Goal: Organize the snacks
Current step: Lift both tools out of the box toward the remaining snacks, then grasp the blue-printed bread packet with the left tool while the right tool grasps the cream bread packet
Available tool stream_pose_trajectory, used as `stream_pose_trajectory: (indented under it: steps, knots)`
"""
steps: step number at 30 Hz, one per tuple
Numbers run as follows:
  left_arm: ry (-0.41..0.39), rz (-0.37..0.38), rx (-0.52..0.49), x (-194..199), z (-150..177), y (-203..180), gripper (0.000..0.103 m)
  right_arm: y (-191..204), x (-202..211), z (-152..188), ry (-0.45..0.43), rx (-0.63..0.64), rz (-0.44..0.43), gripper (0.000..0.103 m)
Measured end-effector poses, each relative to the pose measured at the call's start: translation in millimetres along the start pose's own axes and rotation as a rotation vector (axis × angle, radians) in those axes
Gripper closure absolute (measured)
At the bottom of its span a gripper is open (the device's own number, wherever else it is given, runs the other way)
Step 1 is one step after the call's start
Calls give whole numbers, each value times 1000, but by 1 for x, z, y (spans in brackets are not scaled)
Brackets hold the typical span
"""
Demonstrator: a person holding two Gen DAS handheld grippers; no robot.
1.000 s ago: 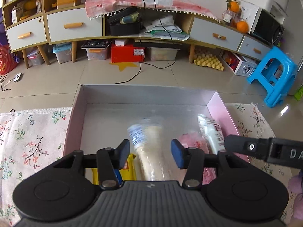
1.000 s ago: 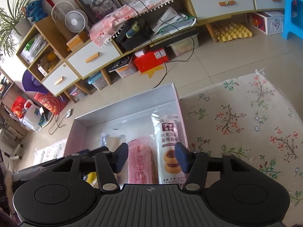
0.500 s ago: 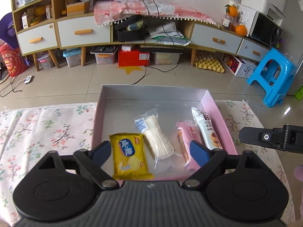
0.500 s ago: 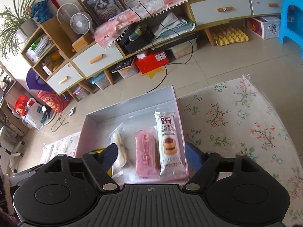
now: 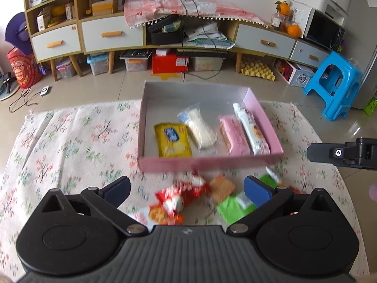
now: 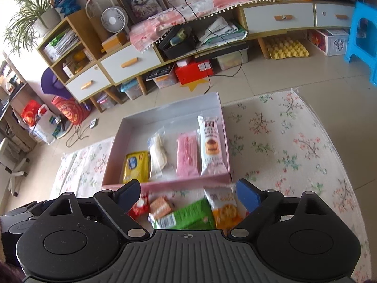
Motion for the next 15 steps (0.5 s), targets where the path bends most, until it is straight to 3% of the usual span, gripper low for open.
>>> stream_pose_trajectory:
  steps: [15]
  knots:
    - [43, -28, -54, 32, 57, 0, 0, -1, 23, 54, 44, 60, 4, 11]
Point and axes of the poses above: each gripper's, at about its wrist camera, not at the fingertips, and x roughly against the way its jaws point, y to its left, z to its underside, the point moved 6 cm from there along -x, roughly the way its jaws point, and after that the axes turned 14 degrees about z, right-handed, at the moved point
